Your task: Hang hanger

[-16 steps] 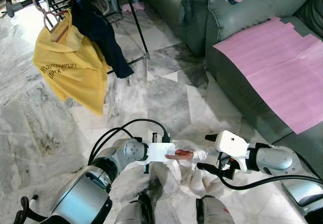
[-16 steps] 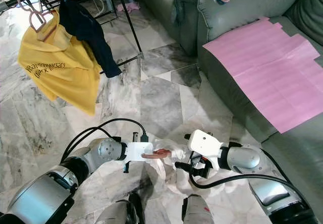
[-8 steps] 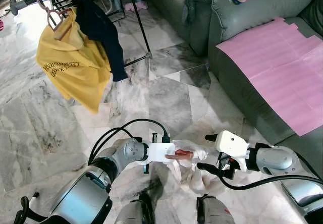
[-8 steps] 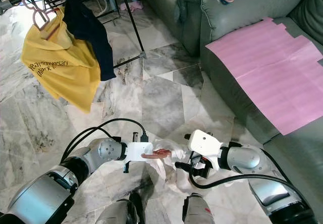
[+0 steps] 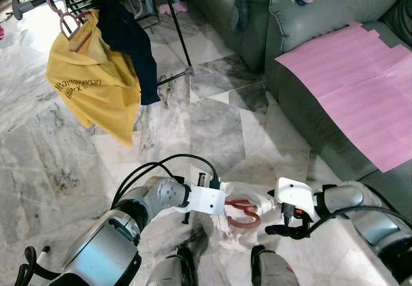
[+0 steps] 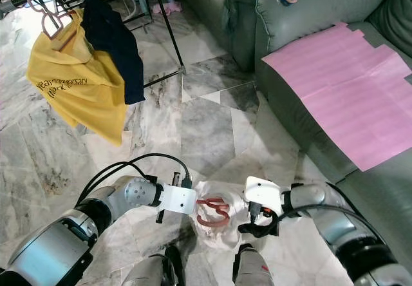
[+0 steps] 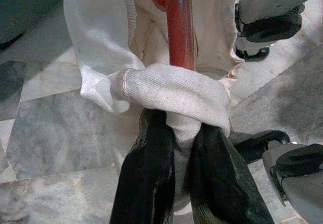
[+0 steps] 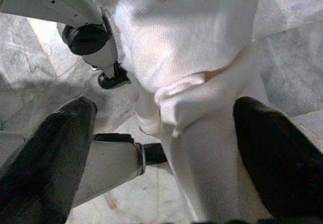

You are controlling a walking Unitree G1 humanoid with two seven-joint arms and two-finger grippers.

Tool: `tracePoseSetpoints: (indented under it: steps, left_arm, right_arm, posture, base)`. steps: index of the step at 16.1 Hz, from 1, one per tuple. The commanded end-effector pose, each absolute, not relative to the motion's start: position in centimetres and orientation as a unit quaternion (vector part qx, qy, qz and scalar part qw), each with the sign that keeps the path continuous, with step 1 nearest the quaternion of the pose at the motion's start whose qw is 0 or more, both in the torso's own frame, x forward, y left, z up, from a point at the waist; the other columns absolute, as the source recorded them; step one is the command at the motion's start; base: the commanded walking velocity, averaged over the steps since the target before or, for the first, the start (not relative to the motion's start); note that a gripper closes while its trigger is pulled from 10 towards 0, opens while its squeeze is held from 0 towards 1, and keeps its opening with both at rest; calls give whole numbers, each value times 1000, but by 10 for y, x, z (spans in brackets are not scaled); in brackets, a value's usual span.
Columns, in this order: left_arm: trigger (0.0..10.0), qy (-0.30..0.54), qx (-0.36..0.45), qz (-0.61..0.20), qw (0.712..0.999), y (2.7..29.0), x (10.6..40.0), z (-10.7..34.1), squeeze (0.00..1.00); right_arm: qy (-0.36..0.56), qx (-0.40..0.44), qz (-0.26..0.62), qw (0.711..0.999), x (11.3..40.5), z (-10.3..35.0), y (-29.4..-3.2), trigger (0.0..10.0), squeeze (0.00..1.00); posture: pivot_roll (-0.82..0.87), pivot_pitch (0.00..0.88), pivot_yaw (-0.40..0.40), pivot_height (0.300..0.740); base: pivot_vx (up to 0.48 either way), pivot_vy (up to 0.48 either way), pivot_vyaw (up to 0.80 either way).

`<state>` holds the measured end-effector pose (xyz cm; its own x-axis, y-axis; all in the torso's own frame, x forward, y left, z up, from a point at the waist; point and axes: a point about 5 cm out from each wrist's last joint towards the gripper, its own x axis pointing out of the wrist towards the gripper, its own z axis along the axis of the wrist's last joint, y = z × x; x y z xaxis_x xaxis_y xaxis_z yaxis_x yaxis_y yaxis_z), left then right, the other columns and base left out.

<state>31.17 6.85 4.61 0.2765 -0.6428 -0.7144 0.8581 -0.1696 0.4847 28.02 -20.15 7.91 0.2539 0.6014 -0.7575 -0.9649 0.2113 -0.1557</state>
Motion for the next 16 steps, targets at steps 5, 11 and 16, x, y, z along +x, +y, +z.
tracePoseSetpoints:
  steps: [5, 11, 16]
  left_arm:
    - [10000, 106, 492, -607, 614, 71, 307, 43, 0]
    - [10000, 111, 489, -609, 615, 73, 306, 41, 0]
    - [10000, 112, 483, -610, 618, 72, 305, 41, 0]
  right_arm:
    - [250, -373, 530, 719, 295, 78, -198, 0, 0]
    - [152, -453, 491, 728, 309, 89, -182, 10000, 0]
    - [141, -439, 474, 750, 305, 82, -179, 10000, 984]
  posture:
    - [-316, 229, 151, 740]
    - [-307, 237, 156, 740]
    - [-312, 245, 167, 740]
  base:
    - [0, 0, 0]
    - [0, 0, 0]
    - [0, 0, 0]
